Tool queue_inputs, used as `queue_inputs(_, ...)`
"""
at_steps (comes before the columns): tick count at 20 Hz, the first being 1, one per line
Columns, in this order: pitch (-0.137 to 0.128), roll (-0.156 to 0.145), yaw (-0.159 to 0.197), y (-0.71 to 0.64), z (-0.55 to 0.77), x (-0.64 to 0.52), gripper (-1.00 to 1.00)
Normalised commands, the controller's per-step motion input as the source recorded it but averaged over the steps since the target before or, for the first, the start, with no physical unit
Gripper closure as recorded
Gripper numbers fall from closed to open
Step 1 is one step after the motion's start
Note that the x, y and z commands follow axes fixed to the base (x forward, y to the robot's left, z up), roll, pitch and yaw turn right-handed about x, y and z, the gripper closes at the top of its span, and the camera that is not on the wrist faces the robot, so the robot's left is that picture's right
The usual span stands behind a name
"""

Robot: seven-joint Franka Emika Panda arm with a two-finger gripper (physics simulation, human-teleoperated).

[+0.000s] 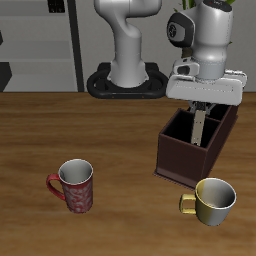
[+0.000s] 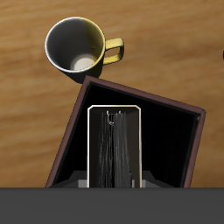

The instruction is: Place the black book into the left desk caddy's front compartment and place the yellow book into the left desk caddy's right compartment and place the red mug into the left desk caddy's left compartment

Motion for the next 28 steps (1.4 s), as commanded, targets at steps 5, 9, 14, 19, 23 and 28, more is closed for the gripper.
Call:
queue_inputs(5,0.051,0.010,0.027,-0.03,-0.40,0.02,1.00)
queue_inputs(9,0.056,-0.007,0.019,-0.06,-0.31,0.04,1.00)
queue_inputs(14,0.033,-0.011,0.011,-0.12,-0.18,0.05,1.00)
queue_inputs(19,-0.017,-0.013,-0.011,-0.13,0.15,-0.08,-1.00)
queue_inputs(23,-0.021,0.006,-0.005,-0.06,0.19,-0.06,-1.00)
queue_inputs(28,-0.019,-0.003,0.032,-0.05,0.11,-0.03,-1.00)
